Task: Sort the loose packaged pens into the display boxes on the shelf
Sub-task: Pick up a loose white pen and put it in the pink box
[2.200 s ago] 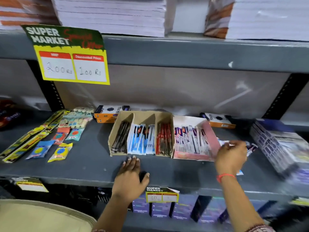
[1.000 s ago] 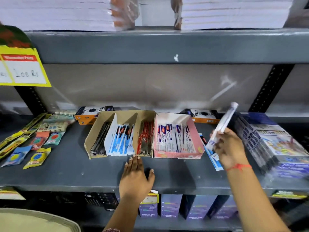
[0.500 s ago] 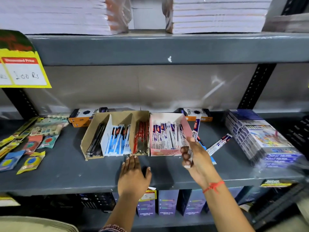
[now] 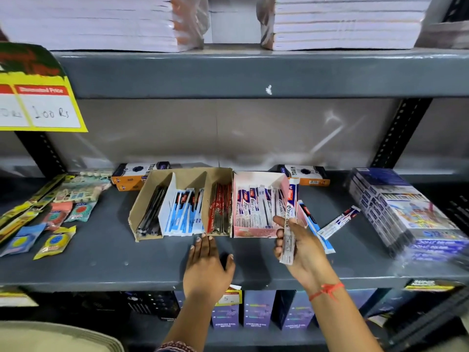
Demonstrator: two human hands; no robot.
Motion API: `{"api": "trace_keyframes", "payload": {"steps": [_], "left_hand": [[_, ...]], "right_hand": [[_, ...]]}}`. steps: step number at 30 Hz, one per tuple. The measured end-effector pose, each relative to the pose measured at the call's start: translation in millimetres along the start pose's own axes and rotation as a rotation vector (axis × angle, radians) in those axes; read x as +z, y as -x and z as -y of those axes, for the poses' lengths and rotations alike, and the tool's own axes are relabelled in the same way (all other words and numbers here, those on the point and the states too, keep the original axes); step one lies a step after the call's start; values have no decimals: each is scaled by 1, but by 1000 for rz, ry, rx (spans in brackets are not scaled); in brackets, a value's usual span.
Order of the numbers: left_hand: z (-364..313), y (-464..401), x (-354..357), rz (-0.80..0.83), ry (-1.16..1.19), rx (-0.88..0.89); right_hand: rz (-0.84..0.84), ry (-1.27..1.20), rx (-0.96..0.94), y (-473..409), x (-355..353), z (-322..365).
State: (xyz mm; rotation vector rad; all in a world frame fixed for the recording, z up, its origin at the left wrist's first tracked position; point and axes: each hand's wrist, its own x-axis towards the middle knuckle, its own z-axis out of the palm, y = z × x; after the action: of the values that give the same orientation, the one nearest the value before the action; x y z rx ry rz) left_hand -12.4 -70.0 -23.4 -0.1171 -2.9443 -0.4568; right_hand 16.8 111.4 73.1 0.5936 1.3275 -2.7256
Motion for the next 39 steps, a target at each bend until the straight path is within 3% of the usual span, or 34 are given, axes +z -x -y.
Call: {"api": "trace_keyframes", "payload": {"steps": [4, 9, 16, 23, 30, 37, 39], "left_hand": [[0, 1, 0, -2, -12, 2], [0, 1, 1, -12, -17, 1], [0, 1, 0, -14, -12, -1], [-1, 1, 0, 0, -16, -1], [-1, 2, -3, 7, -12, 2], [-1, 2, -3, 22, -11, -8], [-1, 2, -4, 18, -6, -9]], "right_hand": [[6, 128, -100, -3, 3, -2], [-29, 80, -147, -6, 6, -4], [-121, -53, -76, -11, 9, -5], [-97, 52, -64, -16, 11, 4], [-195, 468, -219, -61, 26, 33], [-264, 1067, -168, -110, 34, 13], [-244, 1140, -149, -115, 37, 8]]}}
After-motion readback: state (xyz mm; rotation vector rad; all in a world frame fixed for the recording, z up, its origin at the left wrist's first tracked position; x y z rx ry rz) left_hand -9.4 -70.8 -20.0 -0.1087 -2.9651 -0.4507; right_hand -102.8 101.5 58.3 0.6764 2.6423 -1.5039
